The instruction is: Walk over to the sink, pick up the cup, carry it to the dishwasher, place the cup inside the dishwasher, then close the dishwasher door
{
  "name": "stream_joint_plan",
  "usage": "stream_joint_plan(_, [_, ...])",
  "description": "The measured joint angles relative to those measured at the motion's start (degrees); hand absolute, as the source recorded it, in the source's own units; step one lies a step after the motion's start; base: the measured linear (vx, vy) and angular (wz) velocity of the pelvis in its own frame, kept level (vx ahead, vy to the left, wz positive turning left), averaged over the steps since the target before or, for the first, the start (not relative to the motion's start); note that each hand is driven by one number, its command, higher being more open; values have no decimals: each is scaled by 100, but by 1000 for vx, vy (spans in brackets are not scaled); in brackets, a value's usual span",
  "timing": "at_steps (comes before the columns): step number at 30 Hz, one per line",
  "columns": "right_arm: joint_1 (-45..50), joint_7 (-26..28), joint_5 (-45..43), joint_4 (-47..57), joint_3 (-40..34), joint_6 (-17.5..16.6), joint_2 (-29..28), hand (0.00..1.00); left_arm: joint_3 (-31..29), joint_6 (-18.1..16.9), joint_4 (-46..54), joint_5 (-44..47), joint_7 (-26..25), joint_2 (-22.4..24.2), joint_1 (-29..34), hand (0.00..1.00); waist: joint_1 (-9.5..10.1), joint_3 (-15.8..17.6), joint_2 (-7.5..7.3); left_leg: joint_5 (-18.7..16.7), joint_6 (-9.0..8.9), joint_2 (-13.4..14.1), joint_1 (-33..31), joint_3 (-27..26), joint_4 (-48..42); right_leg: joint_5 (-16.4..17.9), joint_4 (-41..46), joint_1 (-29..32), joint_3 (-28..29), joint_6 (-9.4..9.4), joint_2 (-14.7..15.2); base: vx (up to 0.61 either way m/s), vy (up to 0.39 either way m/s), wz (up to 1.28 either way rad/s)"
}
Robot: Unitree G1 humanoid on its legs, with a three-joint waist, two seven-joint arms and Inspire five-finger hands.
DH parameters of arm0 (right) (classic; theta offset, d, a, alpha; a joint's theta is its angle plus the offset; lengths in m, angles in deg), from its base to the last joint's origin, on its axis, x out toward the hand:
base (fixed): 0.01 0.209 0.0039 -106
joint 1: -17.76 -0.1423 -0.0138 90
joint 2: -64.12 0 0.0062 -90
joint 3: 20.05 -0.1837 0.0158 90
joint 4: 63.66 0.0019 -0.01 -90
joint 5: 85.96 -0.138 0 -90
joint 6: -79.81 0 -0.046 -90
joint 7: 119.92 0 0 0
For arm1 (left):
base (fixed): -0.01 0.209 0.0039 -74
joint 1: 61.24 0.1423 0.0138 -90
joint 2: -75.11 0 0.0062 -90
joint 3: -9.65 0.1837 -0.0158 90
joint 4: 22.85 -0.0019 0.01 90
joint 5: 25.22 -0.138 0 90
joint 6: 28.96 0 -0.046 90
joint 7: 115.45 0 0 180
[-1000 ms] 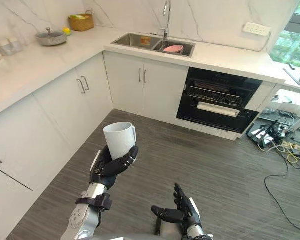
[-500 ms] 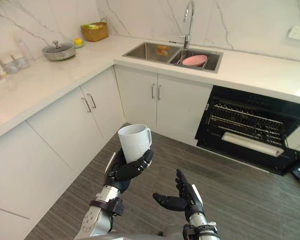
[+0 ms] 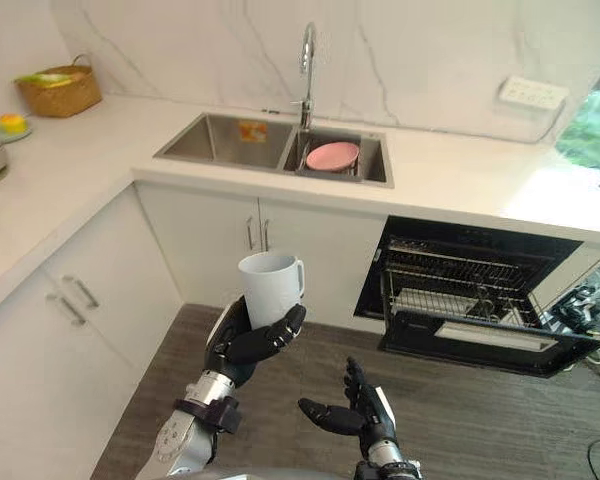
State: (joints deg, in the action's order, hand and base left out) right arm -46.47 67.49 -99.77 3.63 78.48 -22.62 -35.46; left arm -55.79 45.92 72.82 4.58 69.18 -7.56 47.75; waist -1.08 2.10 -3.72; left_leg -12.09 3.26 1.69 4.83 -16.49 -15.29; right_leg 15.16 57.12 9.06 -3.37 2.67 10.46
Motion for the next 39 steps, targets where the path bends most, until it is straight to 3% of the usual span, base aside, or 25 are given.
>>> stream_joint_plan(2, [-6,22,1,-3,84,-21,50,100,-1,-58,1,1,-6,-6,-6,0,-46,1,131,49,-79,148,300,-79,337,171,-400,331,-380,46,-164,299,30,-25])
stream_joint_plan(4, [-77,73,0,0,105,-32,52,100,1,-95,0,3,-47,-11,-25,0,-197,33,185,66,-121,251,595,-117,646,173,-1487,654,-912,-26,-271,364,-60,-11])
stream_joint_plan(6, [-168,107,-1,6,104,-62,96,100,0,-97,-1,0,-57,-11,-38,0,-259,35,179,-2,-292,247,812,-215,825,-241,-2570,872,-1243,-100,-281,310,-96,-17])
stream_joint_plan(7, [-223,123,-1,16,104,-95,118,100,-4,-108,3,-3,-58,-40,-35,0,-287,41,72,-106,-458,115,998,-264,896,-1065,-3312,887,-1363,-287,-272,392,-140,-31])
stream_joint_plan(8, [-312,128,0,-60,82,-122,222,100,6,-135,-187,-9,-55,35,-79,0,-279,78,147,-250,-584,148,1219,-290,904,-1394,-3207,896,-1362,-651,-316,449,-151,-34])
stream_joint_plan(10, [-497,114,-3,-53,67,-123,349,100,42,-132,-398,-52,-64,86,-107,0,-310,74,338,-253,-591,313,1162,-283,630,-1140,-3225,872,-1344,-657,-496,332,-159,-37])
stream_joint_plan(12, [-620,99,-3,-45,62,-107,392,100,133,-134,-471,-56,-70,81,-133,0,-296,190,374,-250,-595,560,876,-180,-345,-1017,-3400,646,-1272,-685,-699,297,-225,-37])
stream_joint_plan(14, [-555,50,-4,315,75,-15,447,100,295,-180,-507,-56,-105,98,-156,0,-198,373,416,107,-847,1157,239,186,-2590,-991,-3931,-72,-1099,-755,-1178,268,-190,-56])
stream_joint_plan(16, [-517,16,-8,694,76,-13,530,100,364,-204,-461,-70,-105,141,-167,0,-124,362,540,-9,-846,1411,-324,353,-3735,-938,-4230,-435,-864,-868,-1493,230,-63,-80])
stream_joint_plan(19, [-669,7,-17,775,75,-14,557,100,265,-208,-414,-161,-98,235,-179,0,-108,363,529,-460,-728,1258,-913,346,-3592,-940,-4496,-768,-489,-991,-1589,216,5,-88])
stream_joint_plan(21, [-682,34,-31,753,75,-4,588,100,144,-207,-344,-163,-98,247,-176,0,18,358,522,-622,-641,780,-1169,560,-2467,-946,-4610,-911,12,-999,-1528,247,106,-103])
stream_joint_plan(23, [-699,76,-30,724,81,-1,579,100,23,-211,-248,-162,-129,251,-184,0,71,357,523,-522,-677,462,-1221,878,-1423,-932,-4619,-892,289,-936,-1465,240,154,-90])
stream_joint_plan(24, [-725,124,-26,680,86,5,579,100,-53,-213,-159,-163,-217,254,-207,0,74,356,562,-211,-707,305,-1215,1175,-533,-883,-4606,-873,472,-834,-1460,268,175,-77])
stream_joint_plan(25, [-731,141,-13,609,88,18,594,100,-99,-213,-130,-163,-268,276,-211,0,115,299,642,354,-715,284,-1141,1236,-173,-840,-4560,-845,617,-728,-1493,351,226,-83])
stream_joint_plan(26, [-762,138,-7,502,93,67,527,100,-142,-209,-103,-165,-331,272,-233,0,125,258,622,582,-507,210,-1005,1112,2,-794,-4506,-828,751,-586,-1445,308,187,-58])
stream_joint_plan(28, [-764,130,-7,500,91,100,460,100,-201,-212,-83,-165,-396,269,-363,0,64,234,568,562,-397,100,-971,1024,131,-746,-4520,-794,807,-479,-1320,257,152,-28])
stream_joint_plan(33, [-884,127,-7,513,98,98,305,100,-186,-208,148,-171,-466,268,-444,0,139,218,548,460,-229,-52,-397,854,618,-663,-4532,-993,917,-262,-1188,183,92,-36])
stream_joint_plan(36, [-980,82,-7,513,90,88,246,100,-151,-207,387,-176,-473,280,-508,0,123,211,527,383,-141,-86,-249,723,692,-511,-3900,-715,807,-14,-1163,52,46,-27])
stream_joint_plan(38, [-1003,107,-6,509,141,87,169,100,-180,-203,375,-179,-636,237,-531,0,153,266,474,364,-130,-49,87,433,843,-414,-2820,-301,231,145,-1033,12,41,-59])
stream_joint_plan(39, [-1003,148,32,494,206,62,141,100,-224,-204,355,-180,-769,186,-524,0,153,298,420,357,-118,-65,304,273,942,-296,-2478,-253,-324,45,-803,-10,42,-66])
